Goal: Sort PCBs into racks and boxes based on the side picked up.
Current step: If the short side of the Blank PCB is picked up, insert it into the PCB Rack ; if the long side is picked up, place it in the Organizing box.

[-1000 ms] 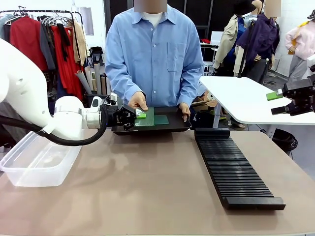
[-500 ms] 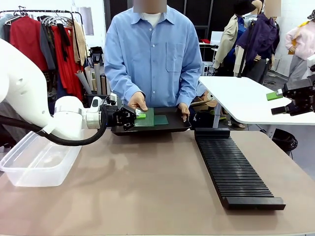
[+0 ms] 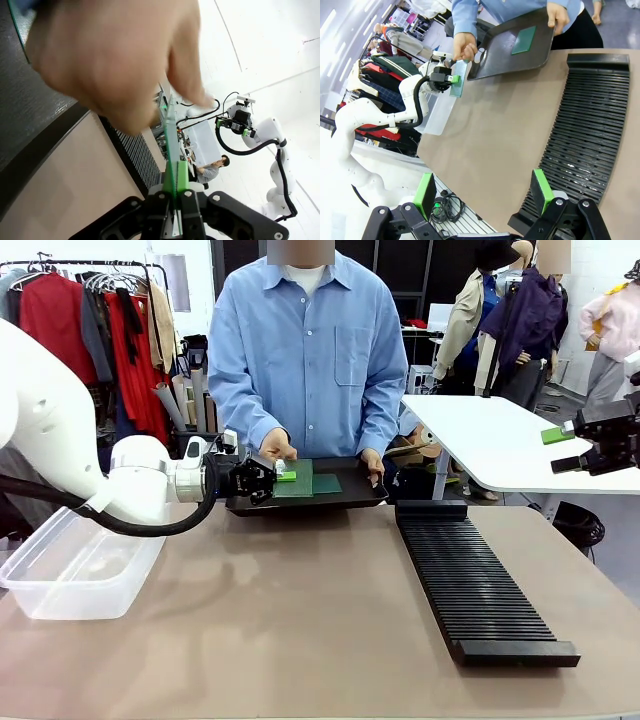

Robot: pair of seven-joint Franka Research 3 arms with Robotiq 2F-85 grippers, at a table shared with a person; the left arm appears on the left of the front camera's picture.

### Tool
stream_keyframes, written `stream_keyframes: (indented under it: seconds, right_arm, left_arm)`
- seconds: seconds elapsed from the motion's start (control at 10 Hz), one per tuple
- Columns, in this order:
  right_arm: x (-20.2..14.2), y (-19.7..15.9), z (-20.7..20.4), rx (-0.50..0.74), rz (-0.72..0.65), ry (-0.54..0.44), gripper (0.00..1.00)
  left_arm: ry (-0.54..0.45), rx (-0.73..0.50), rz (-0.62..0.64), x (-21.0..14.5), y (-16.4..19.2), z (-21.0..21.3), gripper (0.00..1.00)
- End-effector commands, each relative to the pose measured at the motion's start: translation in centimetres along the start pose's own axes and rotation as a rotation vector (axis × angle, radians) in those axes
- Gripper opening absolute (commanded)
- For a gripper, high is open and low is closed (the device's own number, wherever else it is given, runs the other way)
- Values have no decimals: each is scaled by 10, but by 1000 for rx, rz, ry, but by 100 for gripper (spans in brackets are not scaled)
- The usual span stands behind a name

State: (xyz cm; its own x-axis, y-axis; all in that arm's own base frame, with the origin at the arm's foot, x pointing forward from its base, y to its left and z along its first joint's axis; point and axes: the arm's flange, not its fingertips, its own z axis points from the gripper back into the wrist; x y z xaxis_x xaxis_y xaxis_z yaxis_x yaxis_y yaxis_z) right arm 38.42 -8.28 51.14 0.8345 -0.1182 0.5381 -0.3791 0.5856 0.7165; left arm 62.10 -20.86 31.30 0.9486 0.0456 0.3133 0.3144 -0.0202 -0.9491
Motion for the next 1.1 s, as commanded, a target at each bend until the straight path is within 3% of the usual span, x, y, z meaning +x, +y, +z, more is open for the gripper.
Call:
stream_keyframes:
  seconds: [0.0,1.0]
  right_arm:
    - [4,2,-2,18,3,-23,100]
    - [4,2,-2,18,3,-23,100]
  left_arm:
    - [0,-1,-6,0,-1,-1,0]
    - [13,-2,34,-4,-12,7,0]
